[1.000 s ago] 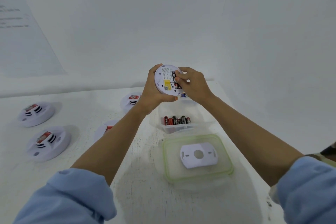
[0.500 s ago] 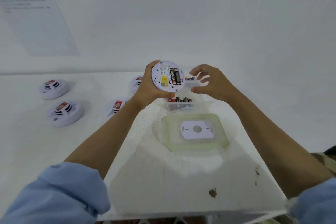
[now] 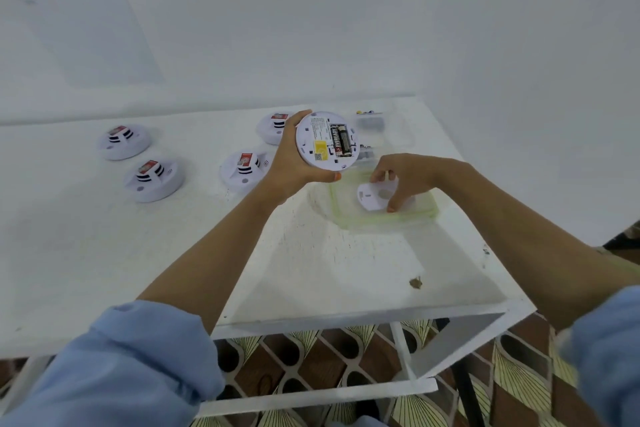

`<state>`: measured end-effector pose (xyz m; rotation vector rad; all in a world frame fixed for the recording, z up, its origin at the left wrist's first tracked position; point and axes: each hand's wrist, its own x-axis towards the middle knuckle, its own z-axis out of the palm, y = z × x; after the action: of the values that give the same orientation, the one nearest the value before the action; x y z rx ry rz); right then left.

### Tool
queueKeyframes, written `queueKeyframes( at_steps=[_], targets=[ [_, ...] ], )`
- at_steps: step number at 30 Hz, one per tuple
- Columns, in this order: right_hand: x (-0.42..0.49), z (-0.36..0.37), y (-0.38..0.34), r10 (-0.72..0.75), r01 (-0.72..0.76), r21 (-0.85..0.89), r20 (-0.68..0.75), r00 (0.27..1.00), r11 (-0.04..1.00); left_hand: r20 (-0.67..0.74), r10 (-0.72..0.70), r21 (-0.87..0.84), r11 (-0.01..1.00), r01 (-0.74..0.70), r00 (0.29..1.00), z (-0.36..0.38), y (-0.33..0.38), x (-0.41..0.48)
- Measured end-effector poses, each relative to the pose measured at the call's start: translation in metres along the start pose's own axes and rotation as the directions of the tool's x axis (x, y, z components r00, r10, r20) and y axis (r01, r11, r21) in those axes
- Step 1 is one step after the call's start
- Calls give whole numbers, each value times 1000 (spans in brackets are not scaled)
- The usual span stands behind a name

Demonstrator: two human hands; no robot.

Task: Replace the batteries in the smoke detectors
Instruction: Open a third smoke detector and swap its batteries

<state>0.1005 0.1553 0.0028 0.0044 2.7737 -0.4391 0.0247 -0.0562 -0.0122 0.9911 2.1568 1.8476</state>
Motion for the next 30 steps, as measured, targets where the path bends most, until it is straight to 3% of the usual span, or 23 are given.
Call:
queueKeyframes(
  at_steps=[3, 5, 8, 11, 21, 30],
  targets=[
    [-7, -5, 0, -3, 4, 11, -65, 998, 1000, 7, 0, -4, 1000, 0, 1000, -2, 0, -2],
    [-17, -20, 2, -20, 36, 78, -189, 982, 996, 1, 4, 0, 1000, -4, 1000, -4, -1, 1],
    [-26, -48, 0, -39, 147, 221, -432, 901, 964, 4, 12, 3, 1000, -12, 1000, -4, 1, 6],
    [-17, -62, -17, -97, 264, 254, -524, 846, 931, 18, 16, 21, 1000, -17, 1000, 0, 5, 15],
    [34, -79, -42, -315, 395, 80, -470, 824, 915, -20, 89, 23, 996, -88, 996, 7, 6, 52],
    [62, -98, -28, -386, 439, 47, -400, 831, 897, 19, 74, -43, 996, -73, 997, 3, -6, 82]
  ],
)
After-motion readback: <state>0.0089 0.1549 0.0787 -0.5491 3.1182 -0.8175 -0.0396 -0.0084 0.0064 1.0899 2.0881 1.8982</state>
